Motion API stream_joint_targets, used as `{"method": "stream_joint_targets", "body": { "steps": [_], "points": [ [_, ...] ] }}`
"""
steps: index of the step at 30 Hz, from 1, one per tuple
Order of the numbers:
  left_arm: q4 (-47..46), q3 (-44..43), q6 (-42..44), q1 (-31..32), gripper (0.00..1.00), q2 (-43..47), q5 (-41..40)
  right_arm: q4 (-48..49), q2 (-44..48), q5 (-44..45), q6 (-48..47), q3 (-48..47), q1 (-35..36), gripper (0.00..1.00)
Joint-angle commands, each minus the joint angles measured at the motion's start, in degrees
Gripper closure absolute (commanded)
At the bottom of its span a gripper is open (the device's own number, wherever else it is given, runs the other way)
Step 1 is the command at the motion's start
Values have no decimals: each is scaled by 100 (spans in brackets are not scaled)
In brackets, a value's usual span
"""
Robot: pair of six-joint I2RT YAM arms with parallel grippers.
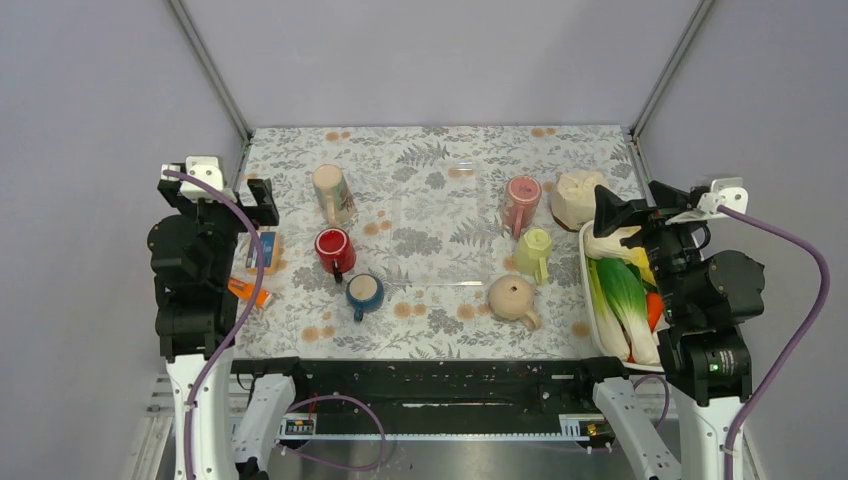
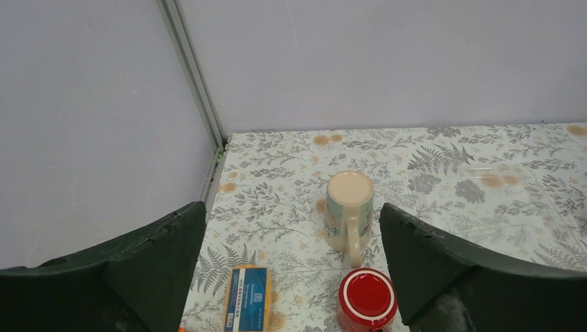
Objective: Turn the mug right side up
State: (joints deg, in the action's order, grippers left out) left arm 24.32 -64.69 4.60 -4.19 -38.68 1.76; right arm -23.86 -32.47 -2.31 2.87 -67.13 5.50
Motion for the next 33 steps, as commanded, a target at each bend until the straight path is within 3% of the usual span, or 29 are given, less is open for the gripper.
{"method": "stream_joint_targets", "body": {
  "steps": [1,6,11,17,24,33],
  "points": [
    [-221,102,-132,-114,1,30,197,78,-40,-121,81,-6,-33,2],
    [-244,246,-76,-202,1,55,706,358,-8,-415,-23,355,-31,2],
    [-112,321,505,-205,1,-99,1819,368,21,-1145,-752,692,-31,2],
    [-94,900,625,-206,1,-54,1857,708,-40,-1706,-762,1208,-31,2],
    [552,1217,1411,-205,1,-148,2588,391,-627,-1612,-1296,1415,-31,1],
    [148,1891,1188,-209,1,-104,2726,290,-1473,-1254,-1394,1684,-31,1]
  ]
}}
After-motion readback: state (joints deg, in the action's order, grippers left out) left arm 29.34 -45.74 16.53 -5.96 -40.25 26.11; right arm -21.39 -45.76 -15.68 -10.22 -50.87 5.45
